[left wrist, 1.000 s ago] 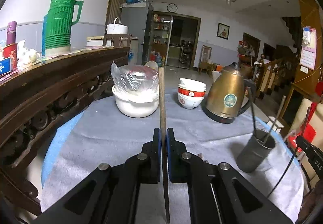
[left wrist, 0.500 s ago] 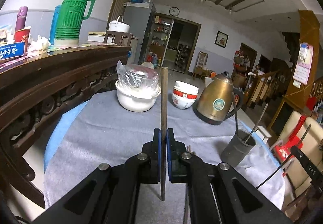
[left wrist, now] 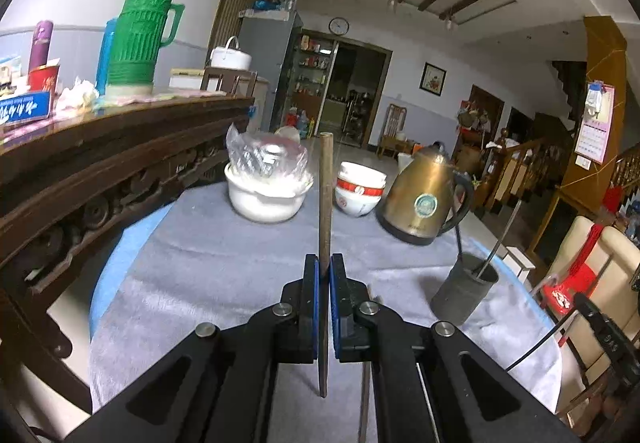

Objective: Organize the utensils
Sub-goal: 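Lift both held chopsticks and carry them toward the grey cup, then lower both chopsticks into the grey cup and open both grippers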

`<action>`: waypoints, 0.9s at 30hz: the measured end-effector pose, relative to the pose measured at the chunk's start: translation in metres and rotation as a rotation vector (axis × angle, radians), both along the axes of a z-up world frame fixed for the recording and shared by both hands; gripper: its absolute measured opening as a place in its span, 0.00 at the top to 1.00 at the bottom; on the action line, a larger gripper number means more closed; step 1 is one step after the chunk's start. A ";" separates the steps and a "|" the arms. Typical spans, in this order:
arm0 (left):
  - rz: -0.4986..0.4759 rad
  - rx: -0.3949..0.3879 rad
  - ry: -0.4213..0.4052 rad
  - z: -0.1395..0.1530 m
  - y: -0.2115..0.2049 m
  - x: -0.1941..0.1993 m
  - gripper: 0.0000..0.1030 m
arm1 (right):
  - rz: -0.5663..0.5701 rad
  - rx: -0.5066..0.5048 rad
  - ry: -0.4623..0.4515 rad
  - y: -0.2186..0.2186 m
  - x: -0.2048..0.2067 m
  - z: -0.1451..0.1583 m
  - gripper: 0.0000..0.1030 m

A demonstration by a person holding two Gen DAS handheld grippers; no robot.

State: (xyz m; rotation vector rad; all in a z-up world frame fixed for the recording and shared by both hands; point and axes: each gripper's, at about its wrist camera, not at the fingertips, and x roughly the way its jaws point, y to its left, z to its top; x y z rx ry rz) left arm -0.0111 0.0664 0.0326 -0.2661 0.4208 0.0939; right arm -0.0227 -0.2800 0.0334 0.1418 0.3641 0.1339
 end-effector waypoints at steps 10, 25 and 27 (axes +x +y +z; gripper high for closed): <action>-0.010 -0.041 -0.002 0.003 0.005 -0.014 0.95 | 0.025 -0.010 0.003 -0.005 -0.029 0.004 0.93; -0.196 -0.192 -0.187 0.094 -0.058 0.055 0.95 | 0.006 0.089 -0.220 -0.021 0.019 0.096 0.93; -0.233 -0.200 -0.184 0.098 -0.073 0.074 0.95 | 0.009 0.096 -0.203 -0.022 0.040 0.098 0.93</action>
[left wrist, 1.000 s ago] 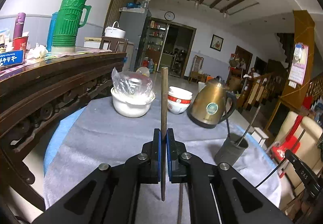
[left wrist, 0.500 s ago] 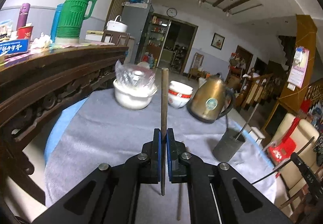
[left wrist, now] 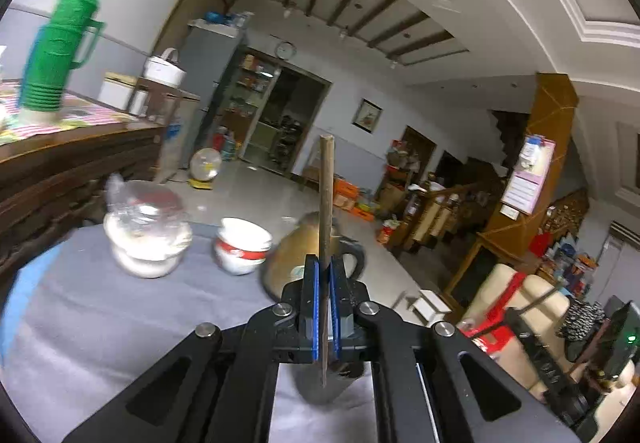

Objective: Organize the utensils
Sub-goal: 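Lower both chopsticks into the grey cup and open both grippers, then withdraw both grippers from the cup and move back over the chopsticks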

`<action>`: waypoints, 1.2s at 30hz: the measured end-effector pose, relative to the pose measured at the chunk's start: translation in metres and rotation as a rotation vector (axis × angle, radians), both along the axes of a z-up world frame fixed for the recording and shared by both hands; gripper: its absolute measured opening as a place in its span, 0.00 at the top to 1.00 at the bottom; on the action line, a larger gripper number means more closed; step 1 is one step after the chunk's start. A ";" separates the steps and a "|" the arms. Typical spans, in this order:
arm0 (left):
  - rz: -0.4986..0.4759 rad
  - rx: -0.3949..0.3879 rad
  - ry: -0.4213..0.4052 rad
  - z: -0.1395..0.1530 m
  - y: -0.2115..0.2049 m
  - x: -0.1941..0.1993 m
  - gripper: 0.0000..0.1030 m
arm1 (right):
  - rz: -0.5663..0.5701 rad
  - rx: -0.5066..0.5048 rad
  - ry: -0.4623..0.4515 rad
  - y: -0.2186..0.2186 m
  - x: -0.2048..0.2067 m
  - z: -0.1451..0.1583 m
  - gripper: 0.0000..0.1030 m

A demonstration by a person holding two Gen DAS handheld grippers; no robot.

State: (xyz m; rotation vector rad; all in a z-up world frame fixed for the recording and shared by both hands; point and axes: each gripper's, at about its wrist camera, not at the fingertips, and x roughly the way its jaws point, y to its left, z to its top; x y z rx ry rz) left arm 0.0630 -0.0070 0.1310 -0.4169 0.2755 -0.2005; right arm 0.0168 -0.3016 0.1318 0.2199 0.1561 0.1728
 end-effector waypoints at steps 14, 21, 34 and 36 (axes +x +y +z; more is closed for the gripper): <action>-0.081 0.089 0.132 -0.038 -0.061 0.097 0.95 | 0.033 -0.015 0.182 -0.007 0.082 -0.039 0.93; -0.100 0.140 0.219 -0.063 -0.072 0.112 0.95 | 0.061 -0.042 0.273 0.003 0.104 -0.061 0.92; 0.007 0.083 0.163 -0.038 -0.006 0.042 0.35 | -0.037 -0.017 0.228 -0.021 0.059 -0.042 0.26; 0.053 0.084 0.166 -0.043 0.013 0.019 0.29 | -0.039 -0.003 0.221 -0.024 0.042 -0.040 0.26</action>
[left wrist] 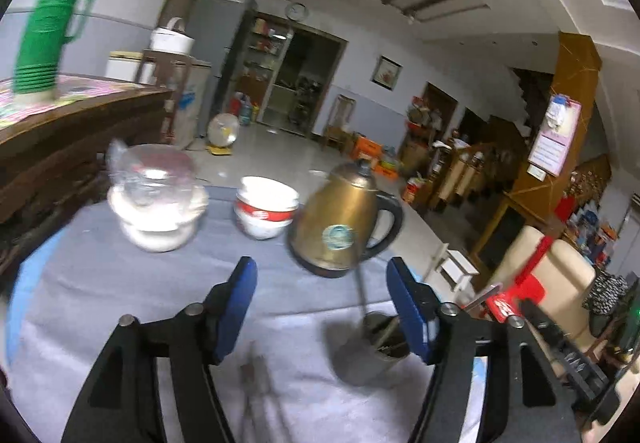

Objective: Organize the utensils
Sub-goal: 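Withdraw both grippers from the cup and move back over the chopsticks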

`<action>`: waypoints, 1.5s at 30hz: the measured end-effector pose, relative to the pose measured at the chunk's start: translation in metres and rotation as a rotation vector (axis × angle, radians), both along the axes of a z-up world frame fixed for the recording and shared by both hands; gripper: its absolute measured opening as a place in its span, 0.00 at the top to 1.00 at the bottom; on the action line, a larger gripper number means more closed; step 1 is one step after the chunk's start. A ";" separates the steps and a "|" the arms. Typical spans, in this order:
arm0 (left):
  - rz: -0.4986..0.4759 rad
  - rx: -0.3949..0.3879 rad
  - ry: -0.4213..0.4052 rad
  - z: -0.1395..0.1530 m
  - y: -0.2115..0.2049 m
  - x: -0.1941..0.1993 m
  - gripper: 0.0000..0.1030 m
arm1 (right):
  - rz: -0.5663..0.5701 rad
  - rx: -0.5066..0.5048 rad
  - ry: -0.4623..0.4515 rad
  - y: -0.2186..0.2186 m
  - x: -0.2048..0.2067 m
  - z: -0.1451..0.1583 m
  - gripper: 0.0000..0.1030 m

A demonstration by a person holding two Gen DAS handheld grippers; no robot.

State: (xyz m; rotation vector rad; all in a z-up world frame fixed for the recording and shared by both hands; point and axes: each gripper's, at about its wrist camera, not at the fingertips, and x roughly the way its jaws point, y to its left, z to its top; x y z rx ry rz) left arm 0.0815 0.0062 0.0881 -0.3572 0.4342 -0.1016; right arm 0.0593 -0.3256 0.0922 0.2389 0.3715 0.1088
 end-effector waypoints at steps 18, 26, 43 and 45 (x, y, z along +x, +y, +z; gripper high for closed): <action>0.083 0.041 0.417 -0.147 0.058 -0.092 0.24 | 0.287 -0.042 0.474 0.076 -0.053 -0.118 0.55; -0.032 0.088 0.512 -0.160 0.027 -0.076 0.24 | 0.398 -0.123 0.572 0.124 -0.021 -0.139 0.61; -0.119 0.311 0.686 -0.176 -0.014 -0.020 0.95 | 0.357 -0.057 0.584 0.095 -0.028 -0.146 0.61; -0.081 0.232 0.708 -0.175 0.000 -0.027 0.95 | 0.357 -0.049 0.588 0.094 -0.027 -0.147 0.61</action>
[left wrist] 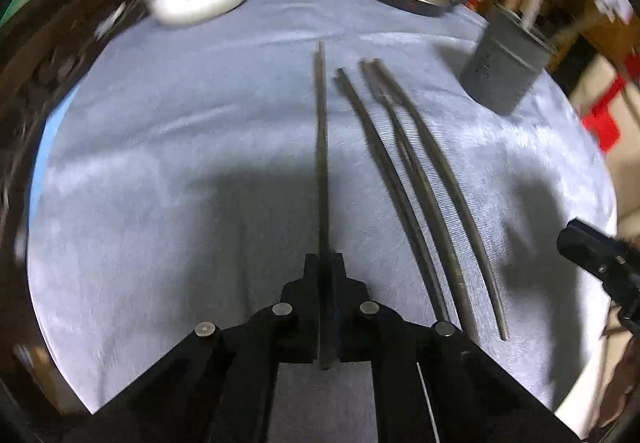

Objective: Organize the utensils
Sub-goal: 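Withdraw both grippers from the cup and move back over the chopsticks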

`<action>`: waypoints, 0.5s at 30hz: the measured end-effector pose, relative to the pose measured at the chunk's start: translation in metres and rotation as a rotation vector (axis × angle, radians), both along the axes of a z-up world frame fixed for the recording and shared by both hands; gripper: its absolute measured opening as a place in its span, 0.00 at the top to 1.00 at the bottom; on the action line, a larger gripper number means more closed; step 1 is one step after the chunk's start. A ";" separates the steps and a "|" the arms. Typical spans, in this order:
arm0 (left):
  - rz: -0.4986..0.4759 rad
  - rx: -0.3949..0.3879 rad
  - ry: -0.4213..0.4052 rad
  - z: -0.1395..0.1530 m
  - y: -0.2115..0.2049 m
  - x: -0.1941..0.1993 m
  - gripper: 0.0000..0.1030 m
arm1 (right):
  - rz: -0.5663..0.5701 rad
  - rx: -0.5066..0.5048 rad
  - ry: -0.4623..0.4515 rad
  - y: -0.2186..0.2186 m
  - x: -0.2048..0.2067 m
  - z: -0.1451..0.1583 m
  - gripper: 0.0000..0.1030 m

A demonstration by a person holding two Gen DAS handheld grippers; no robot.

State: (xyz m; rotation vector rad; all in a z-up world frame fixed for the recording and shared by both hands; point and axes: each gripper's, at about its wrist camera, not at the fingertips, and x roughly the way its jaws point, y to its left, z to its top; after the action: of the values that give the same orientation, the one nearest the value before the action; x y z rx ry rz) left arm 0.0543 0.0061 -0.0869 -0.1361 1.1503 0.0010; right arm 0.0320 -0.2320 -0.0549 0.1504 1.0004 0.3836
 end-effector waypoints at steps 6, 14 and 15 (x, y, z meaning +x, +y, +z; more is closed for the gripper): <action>0.094 -0.115 0.025 0.001 0.023 -0.036 0.95 | 0.021 0.013 0.016 0.009 0.005 -0.001 0.60; 0.133 -0.158 -0.022 0.012 0.047 -0.039 0.59 | 0.075 0.000 0.024 0.038 0.041 0.010 0.47; 0.137 -0.158 -0.023 0.014 0.050 -0.038 0.59 | 0.081 -0.003 0.037 0.043 0.051 0.011 0.47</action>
State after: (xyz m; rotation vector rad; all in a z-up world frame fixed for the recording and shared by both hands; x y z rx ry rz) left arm 0.0159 0.0562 -0.0733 -0.3546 1.1159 0.0297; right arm 0.0834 -0.1887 -0.0440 0.1149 1.0455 0.4545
